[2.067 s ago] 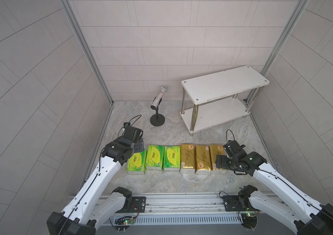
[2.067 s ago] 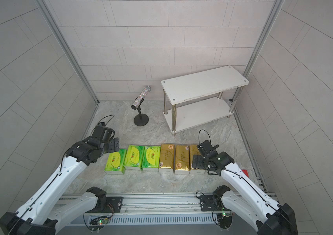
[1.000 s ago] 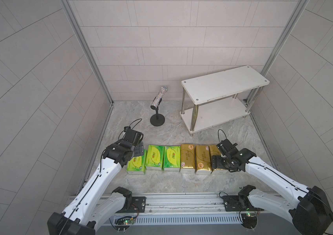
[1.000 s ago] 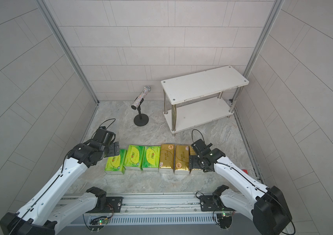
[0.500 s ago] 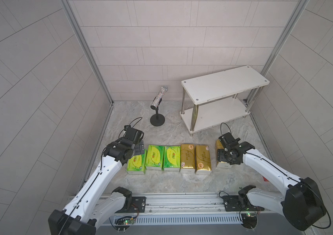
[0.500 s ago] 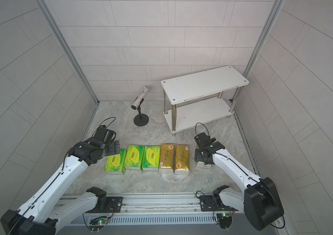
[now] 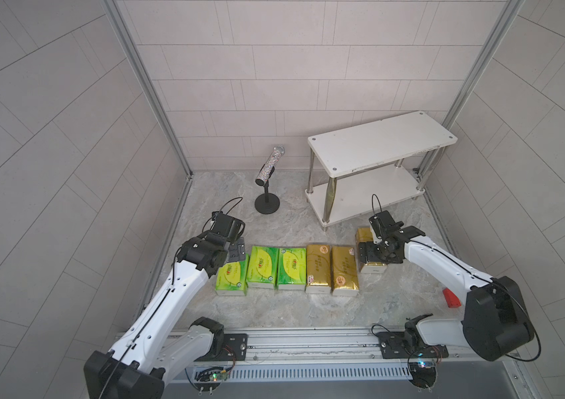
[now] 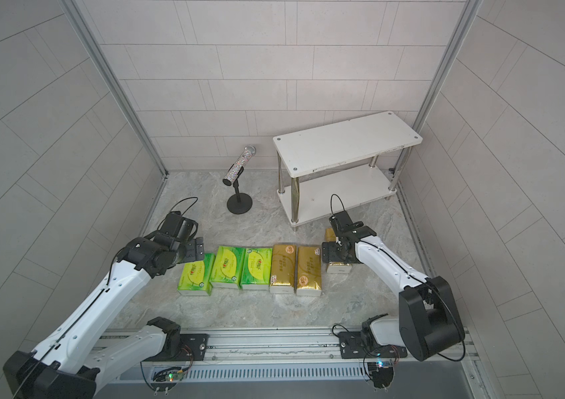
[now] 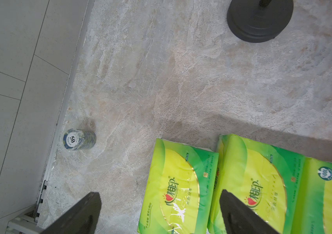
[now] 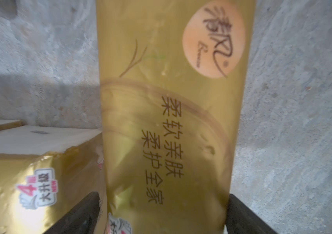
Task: Place the tissue boxes on the shelf by color
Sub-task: Pick up the box of tissues from the center of the board.
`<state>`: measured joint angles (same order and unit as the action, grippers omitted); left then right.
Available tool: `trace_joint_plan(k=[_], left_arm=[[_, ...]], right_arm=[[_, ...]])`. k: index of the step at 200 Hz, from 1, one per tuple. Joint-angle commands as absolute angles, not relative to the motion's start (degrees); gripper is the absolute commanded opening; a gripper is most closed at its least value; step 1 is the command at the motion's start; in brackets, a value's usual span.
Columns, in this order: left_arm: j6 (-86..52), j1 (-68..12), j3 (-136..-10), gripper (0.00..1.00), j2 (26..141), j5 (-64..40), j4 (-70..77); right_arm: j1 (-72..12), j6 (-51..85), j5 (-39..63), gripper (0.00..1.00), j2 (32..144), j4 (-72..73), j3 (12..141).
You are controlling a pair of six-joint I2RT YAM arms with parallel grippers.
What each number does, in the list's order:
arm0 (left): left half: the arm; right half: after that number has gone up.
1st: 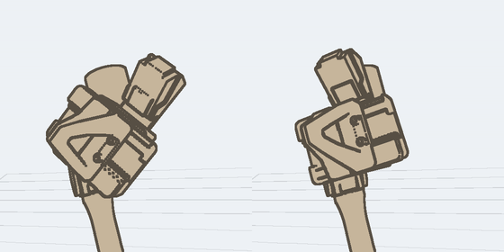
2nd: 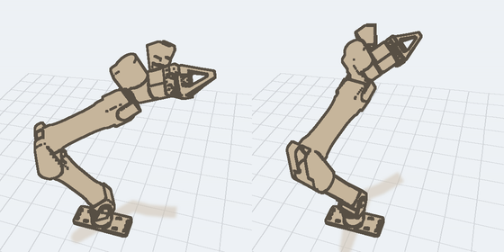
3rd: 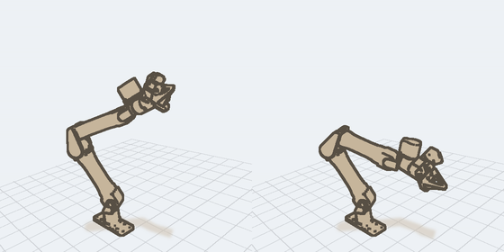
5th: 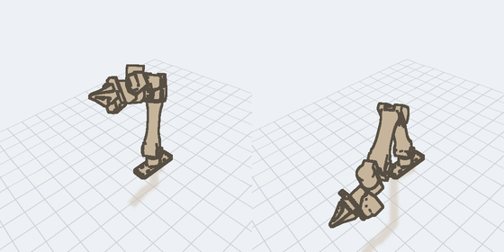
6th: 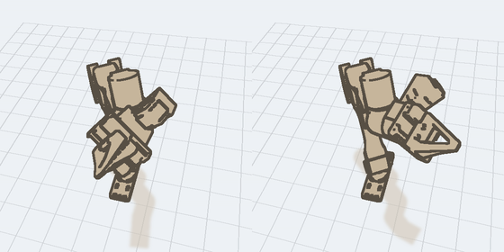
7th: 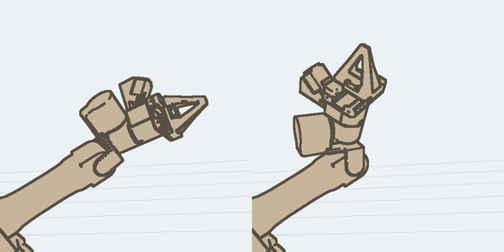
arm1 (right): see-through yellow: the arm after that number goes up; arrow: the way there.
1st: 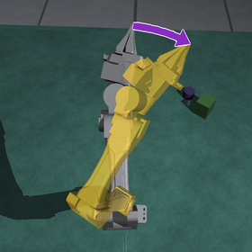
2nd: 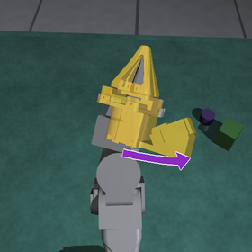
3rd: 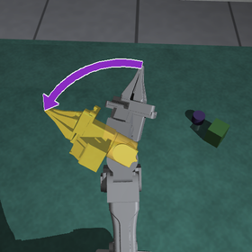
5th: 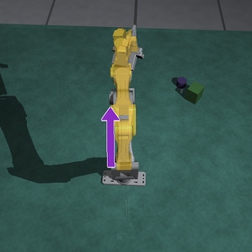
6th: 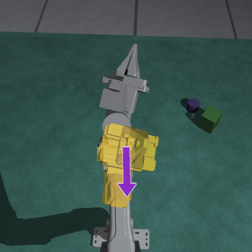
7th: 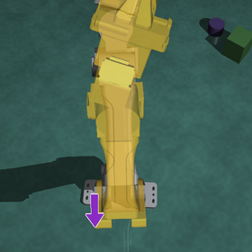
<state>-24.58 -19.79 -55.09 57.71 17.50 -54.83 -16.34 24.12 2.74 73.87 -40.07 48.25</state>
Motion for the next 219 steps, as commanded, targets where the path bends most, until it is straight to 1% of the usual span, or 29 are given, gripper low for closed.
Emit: trace_joint_plan(k=[1, 37, 61, 83, 127, 155, 219], left_arm=[[-23.93, -20.04, -57.39, 1.0, 57.59, 17.63, -56.62], [-23.02, -20.05, -58.52, 1.0, 58.41, 17.83, -56.77], [-22.48, -20.04, -58.54, 1.0, 58.3, 18.12, -56.68], [-21.77, -20.04, -58.03, 1.0, 57.9, 18.28, -56.41], [-21.62, -20.04, -57.74, 1.0, 57.61, 18.14, -56.31], [-21.67, -20.04, -57.44, 1.0, 57.75, 17.34, -55.55], [-21.8, -20.08, -57.13, 1.0, 58.1, 17.27, -55.07]], right_arm=[[-16.35, 24.2, 1.86, 1.0, 67.49, -39.14, 45.19], [-16.58, 26.06, 1.26, 1.0, 61.81, -33.15, 38.3], [-17.31, 27.2, -0.91, 1.0, 59.01, -28.63, 33.68], [-18.22, 27.56, -2.05, 1.0, 56.74, -25.07, 31.64], [-18.89, 28.16, -2.93, 1.0, 57.42, -22.71, 29.79], [-20.8, 27.4, -4.78, 1.0, 57.5, -21.32, 29.72], [-22.05, 29.21, -6.86, 1.0, 61.65, -20.07, 30.23]])
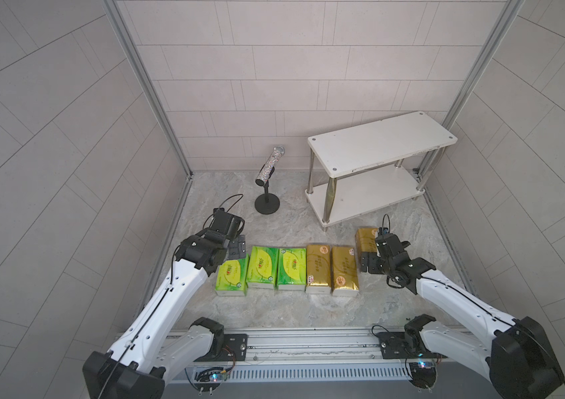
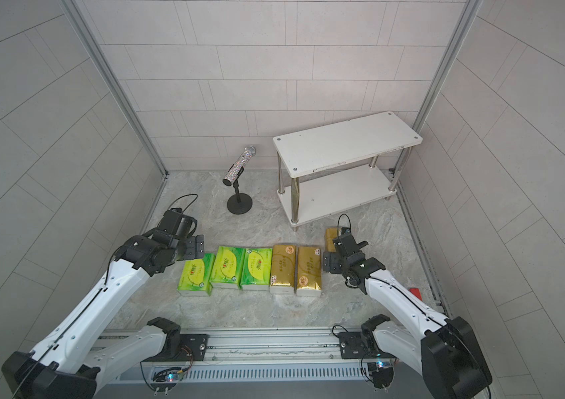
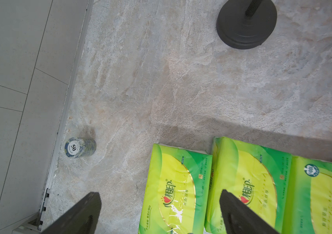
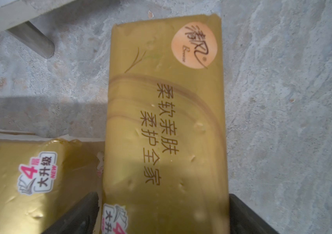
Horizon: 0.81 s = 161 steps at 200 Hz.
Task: Place the tissue boxes on the shelf by color
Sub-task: Pick up the box of tissues from the center of the board.
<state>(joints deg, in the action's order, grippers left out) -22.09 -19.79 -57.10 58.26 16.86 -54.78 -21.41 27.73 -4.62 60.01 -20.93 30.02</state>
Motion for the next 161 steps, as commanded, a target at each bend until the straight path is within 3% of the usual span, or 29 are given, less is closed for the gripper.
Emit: trace_joint_plan(k=[1, 111, 161], left_arm=[[-21.8, -20.06, -57.18, 1.0, 58.1, 17.25, -55.04], [-21.97, -20.04, -57.48, 1.0, 57.73, 17.79, -55.09], [-22.07, -20.04, -57.87, 1.0, 58.26, 17.93, -54.97]], right_arm=[[-22.05, 29.24, -6.9, 1.0, 61.81, -20.01, 30.23], [-23.46, 30.66, -8.53, 1.0, 66.94, -18.29, 31.18], [-23.55, 30.32, -9.02, 0.89, 67.15, -18.84, 31.6]])
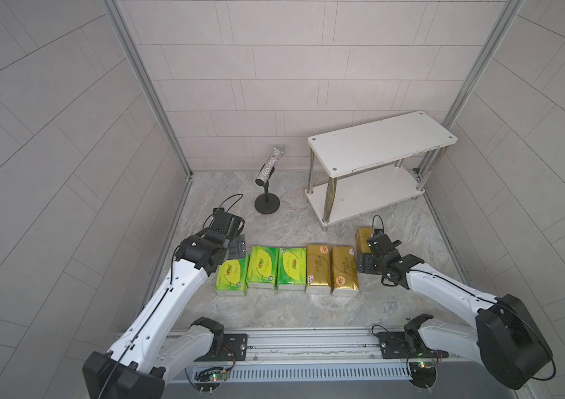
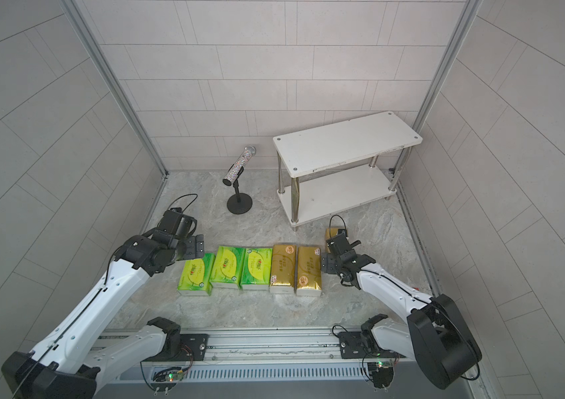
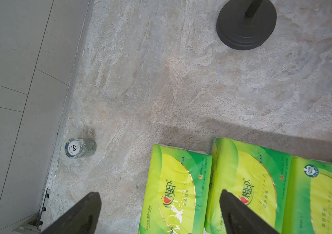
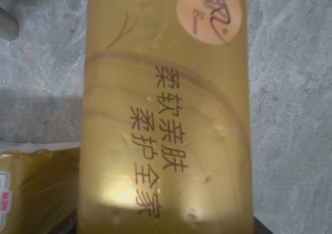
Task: Place the tissue boxes on the shelf by color
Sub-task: Pick up the box of tissues from the center of the board.
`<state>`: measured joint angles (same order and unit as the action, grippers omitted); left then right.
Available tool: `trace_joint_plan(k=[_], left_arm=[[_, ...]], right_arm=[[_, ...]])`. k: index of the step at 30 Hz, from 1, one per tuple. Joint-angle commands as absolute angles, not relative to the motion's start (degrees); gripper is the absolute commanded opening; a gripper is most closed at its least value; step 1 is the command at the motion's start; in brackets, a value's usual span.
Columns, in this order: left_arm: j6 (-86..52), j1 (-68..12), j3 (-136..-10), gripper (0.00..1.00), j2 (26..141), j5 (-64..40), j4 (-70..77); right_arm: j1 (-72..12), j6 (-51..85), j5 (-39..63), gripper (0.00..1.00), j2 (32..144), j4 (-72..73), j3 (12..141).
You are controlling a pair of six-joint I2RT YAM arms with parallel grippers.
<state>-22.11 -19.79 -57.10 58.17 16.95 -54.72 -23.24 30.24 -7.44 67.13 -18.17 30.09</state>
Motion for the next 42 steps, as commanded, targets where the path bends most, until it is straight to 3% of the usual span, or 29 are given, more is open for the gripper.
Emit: trace_joint_plan(k=[1, 24, 35, 42], left_arm=[[-22.07, -20.04, -57.9, 1.0, 58.27, 17.97, -54.95], [-21.95, -20.04, -58.84, 1.0, 59.81, 17.71, -55.2], [-21.89, -20.04, -59.99, 1.0, 60.67, 17.65, -55.72], [-21.54, -20.04, -60.56, 1.0, 61.59, 17.9, -56.44]], right_arm=[[-23.55, 30.28, -9.08, 0.88, 67.19, -18.91, 31.62], [-20.38, 32.66, -12.04, 0.74, 54.14, -37.57, 38.06], [-18.38, 29.0, -11.87, 0.71, 54.27, -41.72, 45.9], [-18.28, 25.28, -6.27, 0.71, 60.11, -36.45, 51.33]])
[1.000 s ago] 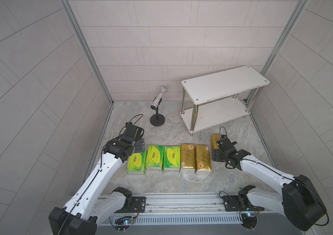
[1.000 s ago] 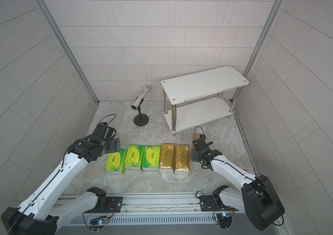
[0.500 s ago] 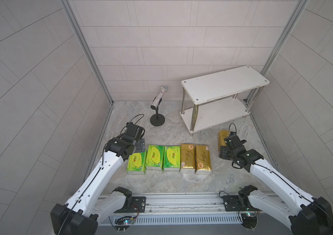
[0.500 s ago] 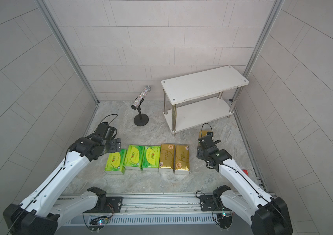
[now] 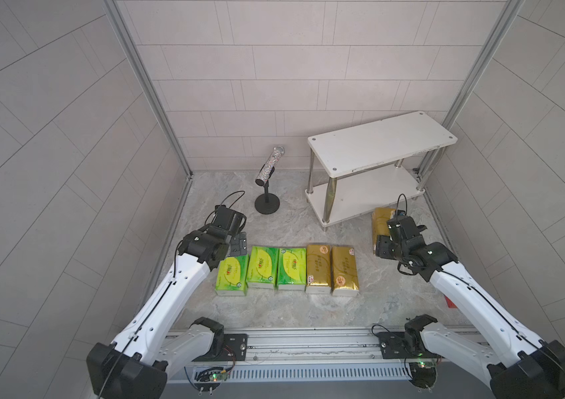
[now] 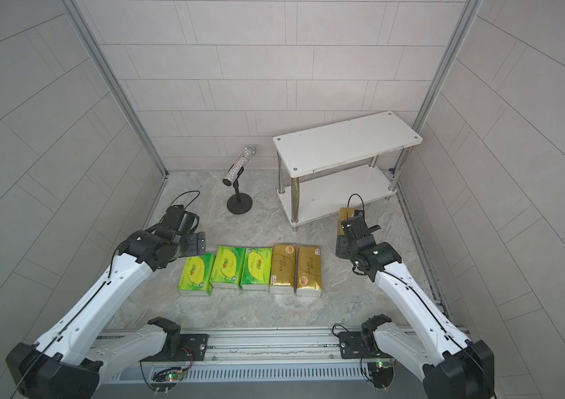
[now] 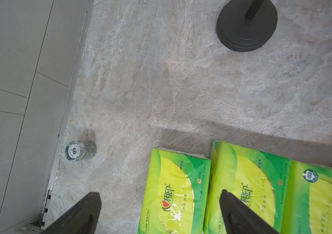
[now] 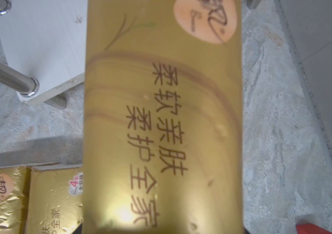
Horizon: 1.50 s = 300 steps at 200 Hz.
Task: Place the tissue boxes on the shelf by color
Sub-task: Pick up the box of tissues from the center of the board, then place a box of tissues on the shelf.
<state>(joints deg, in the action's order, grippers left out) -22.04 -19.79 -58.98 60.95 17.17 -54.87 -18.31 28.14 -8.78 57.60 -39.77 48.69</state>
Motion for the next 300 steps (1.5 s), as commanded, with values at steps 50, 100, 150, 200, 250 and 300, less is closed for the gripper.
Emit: trace_joint_plan(k=[50, 100, 150, 200, 250, 300], left_arm=[[-22.76, -20.07, -61.16, 1.0, 62.3, 17.67, -57.48], [-24.38, -20.22, -62.66, 1.0, 63.33, 17.39, -57.76], [-24.7, -20.48, -63.12, 1.0, 64.31, 18.74, -57.99], [-26.21, -20.52, -63.06, 1.0, 63.9, 18.81, -58.58], [-26.72, -20.57, -63.53, 1.0, 64.06, 19.82, -59.05], [-26.79, -20.67, -63.64, 1.0, 64.75, 19.95, -59.33]], right_arm=[[-17.98, 18.27, -0.62, 0.7, 73.41, -29.31, 59.22], [-16.63, 15.15, 4.1, 0.72, 79.05, -20.41, 59.48], [-13.45, 12.97, 9.62, 0.72, 83.28, -15.18, 59.26], [-13.01, 10.33, 12.29, 0.73, 88.38, -15.25, 62.42], [-12.92, 9.26, 12.6, 0.72, 91.63, -15.6, 65.08], [-12.92, 6.51, 12.04, 0.74, 95.11, -16.69, 69.17]])
